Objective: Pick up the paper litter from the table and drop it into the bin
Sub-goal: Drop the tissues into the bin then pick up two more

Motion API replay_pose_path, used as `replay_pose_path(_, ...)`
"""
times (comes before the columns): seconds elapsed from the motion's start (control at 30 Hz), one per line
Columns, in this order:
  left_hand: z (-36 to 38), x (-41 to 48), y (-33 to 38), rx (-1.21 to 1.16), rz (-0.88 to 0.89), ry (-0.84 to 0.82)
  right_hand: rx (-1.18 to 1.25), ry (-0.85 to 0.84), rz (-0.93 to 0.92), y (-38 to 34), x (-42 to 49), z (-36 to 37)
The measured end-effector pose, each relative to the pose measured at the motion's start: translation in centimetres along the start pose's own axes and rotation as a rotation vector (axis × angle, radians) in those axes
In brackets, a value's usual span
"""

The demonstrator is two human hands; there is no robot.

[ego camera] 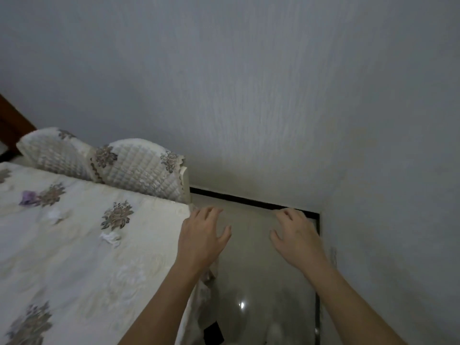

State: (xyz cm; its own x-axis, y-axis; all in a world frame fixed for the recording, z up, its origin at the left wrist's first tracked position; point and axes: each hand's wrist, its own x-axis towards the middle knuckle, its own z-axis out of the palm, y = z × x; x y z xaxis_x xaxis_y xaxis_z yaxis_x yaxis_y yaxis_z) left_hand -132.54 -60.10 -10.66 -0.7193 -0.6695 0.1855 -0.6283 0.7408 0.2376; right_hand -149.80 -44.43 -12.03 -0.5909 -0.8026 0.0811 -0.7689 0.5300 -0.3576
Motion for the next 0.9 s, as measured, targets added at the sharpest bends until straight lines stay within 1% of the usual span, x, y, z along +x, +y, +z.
replay_pose_path(0.1,0.2,3.1,0.0,0.008,-0.058,0.021,-0.005,0.0,-0.079,0.8,5.3,-0.8)
replay_pose_path(0.2,0.4,5.4,-0.5,0.012,-0.134,0.056,0.018,-0.045,-0.156,0.7,9.8,-0.8)
replay_pose_path(0.43,-0.2,10.6,-2.7,0.056,-0.259,0.112,-0.012,-0.107,-0.301,-1.1,19.1,0.6)
replay_pose_path(0.57,-0.2,15.2,-4.7,0.05,-0.312,0.185,-0.002,-0.088,-0.39,-2.7,24.3,1.3)
replay_pose_path(0.73,0.7,22.9,-8.0,0.029,-0.355,0.237,-0.023,-0.067,-0.474,-5.3,33.1,1.7)
replay_pose_path(0.9,0.8,30.8,-13.3,0.0,-0.418,0.272,-0.025,-0.08,-0.542,-9.4,42.5,2.4)
